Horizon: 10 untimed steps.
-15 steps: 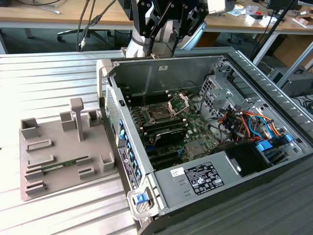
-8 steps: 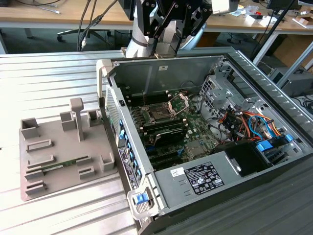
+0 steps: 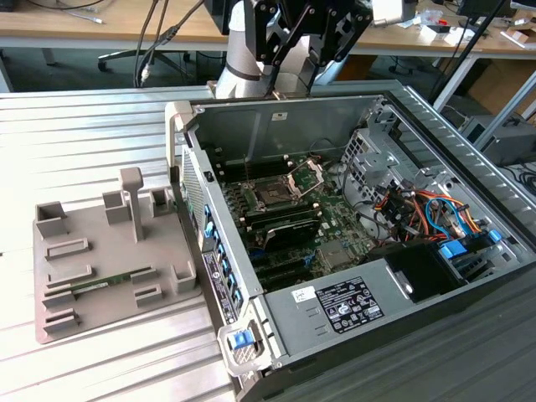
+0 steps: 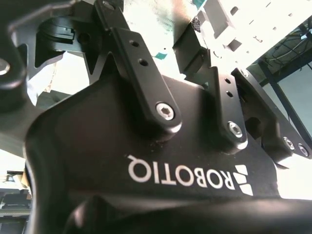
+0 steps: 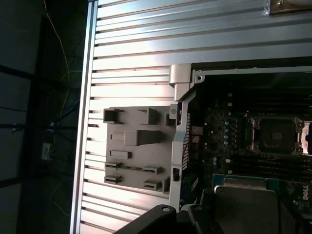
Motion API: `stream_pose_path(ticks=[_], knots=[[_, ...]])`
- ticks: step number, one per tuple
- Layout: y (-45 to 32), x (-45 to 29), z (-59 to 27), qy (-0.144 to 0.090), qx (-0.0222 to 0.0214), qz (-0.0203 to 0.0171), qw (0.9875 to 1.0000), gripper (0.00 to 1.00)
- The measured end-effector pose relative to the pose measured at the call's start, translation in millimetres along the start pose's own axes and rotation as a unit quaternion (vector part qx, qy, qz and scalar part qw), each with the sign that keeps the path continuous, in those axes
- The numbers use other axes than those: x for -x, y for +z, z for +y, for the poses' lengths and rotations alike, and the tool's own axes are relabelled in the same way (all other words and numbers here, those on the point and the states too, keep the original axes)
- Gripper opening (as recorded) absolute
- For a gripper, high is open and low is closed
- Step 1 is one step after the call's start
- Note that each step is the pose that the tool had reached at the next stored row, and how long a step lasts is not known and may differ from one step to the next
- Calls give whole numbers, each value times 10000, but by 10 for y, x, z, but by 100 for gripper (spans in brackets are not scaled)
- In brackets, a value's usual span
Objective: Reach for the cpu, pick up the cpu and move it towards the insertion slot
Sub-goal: 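Pick up the cpu and move it towards the insertion slot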
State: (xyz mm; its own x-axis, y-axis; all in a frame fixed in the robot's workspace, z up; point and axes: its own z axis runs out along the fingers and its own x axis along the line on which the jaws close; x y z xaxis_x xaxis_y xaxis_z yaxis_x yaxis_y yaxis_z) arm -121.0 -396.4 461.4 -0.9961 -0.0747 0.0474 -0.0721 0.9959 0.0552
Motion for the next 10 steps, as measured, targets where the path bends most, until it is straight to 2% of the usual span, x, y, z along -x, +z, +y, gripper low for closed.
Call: stream_pose_path(ticks=[10], knots=[[-6, 109, -8, 0, 0, 0, 10000, 55]])
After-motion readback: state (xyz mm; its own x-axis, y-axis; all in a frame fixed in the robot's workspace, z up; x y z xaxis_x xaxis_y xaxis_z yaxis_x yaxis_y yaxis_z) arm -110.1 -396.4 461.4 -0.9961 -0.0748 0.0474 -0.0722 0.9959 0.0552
